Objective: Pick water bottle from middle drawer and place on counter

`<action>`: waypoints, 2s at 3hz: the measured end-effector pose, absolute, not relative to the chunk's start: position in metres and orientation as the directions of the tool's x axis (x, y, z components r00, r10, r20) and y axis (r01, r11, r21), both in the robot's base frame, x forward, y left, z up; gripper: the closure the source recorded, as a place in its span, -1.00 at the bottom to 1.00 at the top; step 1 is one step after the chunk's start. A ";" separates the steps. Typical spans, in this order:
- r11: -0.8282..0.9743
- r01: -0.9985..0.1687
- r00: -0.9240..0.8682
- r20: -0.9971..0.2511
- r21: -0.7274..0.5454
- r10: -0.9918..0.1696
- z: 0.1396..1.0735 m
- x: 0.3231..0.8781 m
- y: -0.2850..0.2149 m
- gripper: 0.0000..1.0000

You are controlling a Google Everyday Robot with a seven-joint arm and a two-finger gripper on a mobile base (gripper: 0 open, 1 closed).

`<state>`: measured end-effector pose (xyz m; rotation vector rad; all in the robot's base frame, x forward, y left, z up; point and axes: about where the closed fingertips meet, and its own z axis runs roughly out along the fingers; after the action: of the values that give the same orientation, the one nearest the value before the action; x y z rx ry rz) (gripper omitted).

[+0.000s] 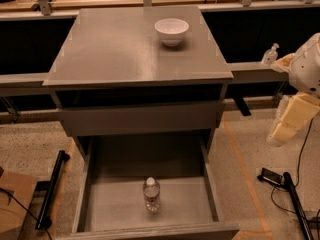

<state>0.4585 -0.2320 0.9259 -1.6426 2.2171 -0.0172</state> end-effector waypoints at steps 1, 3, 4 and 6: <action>0.292 -0.946 -0.234 -0.325 -0.142 -0.916 0.894 0.453 -0.220 -1.00; 0.192 -0.972 -0.235 -0.510 0.137 -0.827 0.744 0.427 -0.143 -1.00; 0.189 -0.968 -0.249 -0.618 0.163 -0.746 0.700 0.441 -0.097 -1.00; 0.230 -0.951 -0.308 -0.646 0.206 -0.698 0.682 0.442 -0.092 -1.00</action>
Offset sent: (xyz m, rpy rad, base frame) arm -0.0402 0.0745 -0.1812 0.2550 0.3717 0.1785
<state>0.4425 -0.0920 0.6819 -1.5162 2.0893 0.8125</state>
